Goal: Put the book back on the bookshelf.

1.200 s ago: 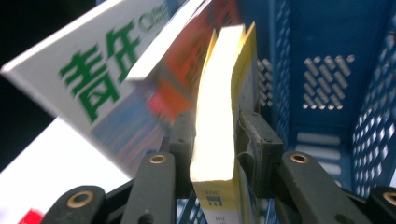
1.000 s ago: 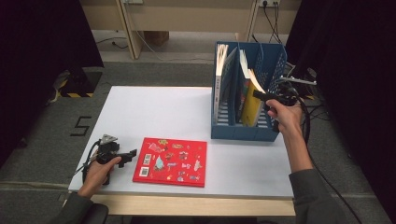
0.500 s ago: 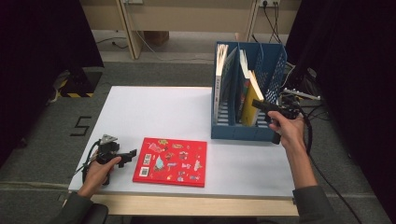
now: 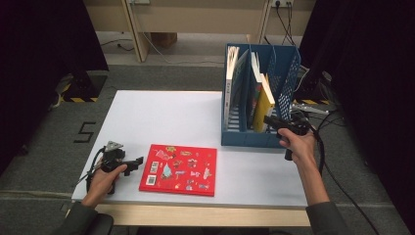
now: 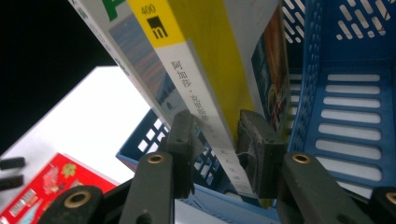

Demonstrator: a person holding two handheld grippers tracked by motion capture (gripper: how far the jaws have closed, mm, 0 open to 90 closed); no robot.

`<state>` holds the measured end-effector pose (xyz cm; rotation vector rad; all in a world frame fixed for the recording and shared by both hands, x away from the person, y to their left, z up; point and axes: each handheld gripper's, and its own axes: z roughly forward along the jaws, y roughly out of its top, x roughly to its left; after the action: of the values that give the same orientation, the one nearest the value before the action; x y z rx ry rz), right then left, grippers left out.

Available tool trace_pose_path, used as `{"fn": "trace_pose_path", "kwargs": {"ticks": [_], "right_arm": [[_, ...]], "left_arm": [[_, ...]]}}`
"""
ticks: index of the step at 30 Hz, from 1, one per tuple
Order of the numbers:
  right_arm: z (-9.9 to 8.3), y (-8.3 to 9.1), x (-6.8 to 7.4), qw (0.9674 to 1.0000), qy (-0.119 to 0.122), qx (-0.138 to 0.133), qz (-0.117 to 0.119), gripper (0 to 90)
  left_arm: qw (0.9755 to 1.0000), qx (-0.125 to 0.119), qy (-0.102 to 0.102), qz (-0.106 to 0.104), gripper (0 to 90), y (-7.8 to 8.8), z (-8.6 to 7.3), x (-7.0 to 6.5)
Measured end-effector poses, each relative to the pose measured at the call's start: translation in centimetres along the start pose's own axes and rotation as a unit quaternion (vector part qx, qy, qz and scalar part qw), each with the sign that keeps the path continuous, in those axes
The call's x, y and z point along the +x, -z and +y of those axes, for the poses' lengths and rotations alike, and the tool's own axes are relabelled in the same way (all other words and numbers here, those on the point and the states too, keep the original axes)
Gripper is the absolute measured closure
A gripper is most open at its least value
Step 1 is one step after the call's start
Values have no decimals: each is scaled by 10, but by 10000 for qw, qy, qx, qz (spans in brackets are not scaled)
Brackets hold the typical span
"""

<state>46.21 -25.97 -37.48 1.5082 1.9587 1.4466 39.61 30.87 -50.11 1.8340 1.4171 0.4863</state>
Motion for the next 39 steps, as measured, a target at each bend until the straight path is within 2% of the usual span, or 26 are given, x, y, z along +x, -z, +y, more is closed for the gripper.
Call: {"fn": "trace_pose_path", "kwargs": {"ticks": [2, 8, 11, 12, 15, 17, 22, 26, 31, 33, 36, 39], "right_arm": [[2, -4, 3, 9998, 118, 87, -139, 690], [12, -22, 5, 9992, 250, 211, -207, 692], [20, -33, 6, 9990, 262, 368, 15, 675], [22, -36, 8, 9988, 292, 397, -3, 676], [27, -39, 14, 9972, 566, 472, -151, 683], [24, -38, 17, 9965, 633, 519, -156, 680], [16, -30, 13, 9970, 586, 418, -275, 694], [16, -28, 11, 9963, 638, 471, -343, 697], [22, -35, 8, 9961, 648, 416, -432, 693], [24, -42, 6, 9943, 733, 520, -568, 687], [27, -49, 4, 9937, 694, 610, -628, 686], [29, -49, 3, 9942, 653, 608, -602, 676]], "left_arm": [[10000, 9, -12, -10, 144, 0, 0, 0], [10000, 8, -14, 2, 143, 0, 0, 0], [10000, 5, -11, -1, 140, 0, 0, -1], [10000, 3, -12, -5, 140, 0, 0, -1], [10000, -1, 12, -30, 142, 0, 0, 1], [10000, -7, 6, -37, 143, 0, 0, 1], [10000, -4, -13, -12, 142, 0, 0, 0], [10000, 8, -13, 4, 141, 0, 0, -1], [10000, 8, -35, 10, 140, -1, 0, -2], [10000, 15, -60, 3, 140, -1, 0, -2], [10000, 0, -7, -28, 141, -1, 0, -1], [10000, -8, -13, -48, 141, 0, 0, -1]]}}
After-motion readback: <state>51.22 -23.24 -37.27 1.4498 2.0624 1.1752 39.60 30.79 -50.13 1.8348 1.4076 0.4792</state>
